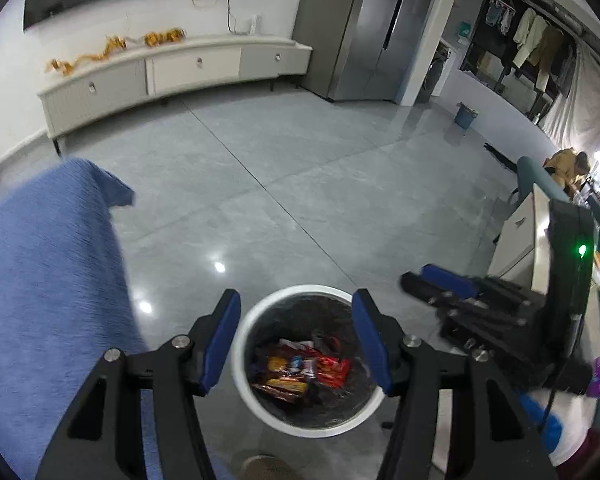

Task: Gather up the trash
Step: 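Carry both items over the black bin and open both tools to drop them, then move both tools back over the rug toward the remaining trash, then grasp the purple wrapper with the left tool while the right tool grasps the red-white paper bag, then carry the purple wrapper and red-white paper bag over the black bin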

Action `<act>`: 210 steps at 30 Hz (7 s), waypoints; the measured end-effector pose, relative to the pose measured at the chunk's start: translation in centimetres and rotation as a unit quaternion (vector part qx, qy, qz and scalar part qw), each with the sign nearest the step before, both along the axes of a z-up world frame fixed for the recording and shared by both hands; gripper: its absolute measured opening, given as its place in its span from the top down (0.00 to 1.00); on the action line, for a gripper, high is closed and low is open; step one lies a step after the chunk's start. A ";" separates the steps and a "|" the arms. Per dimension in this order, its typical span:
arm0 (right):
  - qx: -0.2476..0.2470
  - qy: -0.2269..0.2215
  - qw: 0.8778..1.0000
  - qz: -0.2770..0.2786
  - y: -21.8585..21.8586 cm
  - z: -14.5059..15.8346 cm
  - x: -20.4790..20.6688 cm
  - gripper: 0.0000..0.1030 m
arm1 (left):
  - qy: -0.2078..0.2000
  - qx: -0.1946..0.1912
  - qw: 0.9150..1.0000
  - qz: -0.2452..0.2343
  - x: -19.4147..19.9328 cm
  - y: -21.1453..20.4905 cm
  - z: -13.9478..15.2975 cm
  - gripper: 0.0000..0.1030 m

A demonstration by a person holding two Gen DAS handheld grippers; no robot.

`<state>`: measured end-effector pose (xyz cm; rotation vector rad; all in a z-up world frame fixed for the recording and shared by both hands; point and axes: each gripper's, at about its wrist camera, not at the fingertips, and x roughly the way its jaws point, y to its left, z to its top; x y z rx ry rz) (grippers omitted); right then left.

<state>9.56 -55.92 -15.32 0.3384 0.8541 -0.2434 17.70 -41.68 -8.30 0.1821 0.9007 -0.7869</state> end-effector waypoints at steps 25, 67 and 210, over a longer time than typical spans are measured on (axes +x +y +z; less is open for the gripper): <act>-0.244 -0.166 0.954 0.060 13.3 43.6 -17.6 0.59 | -0.193 -0.038 0.956 0.218 -2.1 32.3 28.5 0.46; -0.079 -0.064 0.914 0.393 42.0 20.8 14.0 0.40 | -0.046 0.009 0.925 0.378 7.4 51.6 3.0 0.39; 0.064 -0.013 0.998 -0.002 5.8 0.1 -8.7 0.79 | -0.156 0.113 0.981 0.020 -7.3 8.7 0.5 0.68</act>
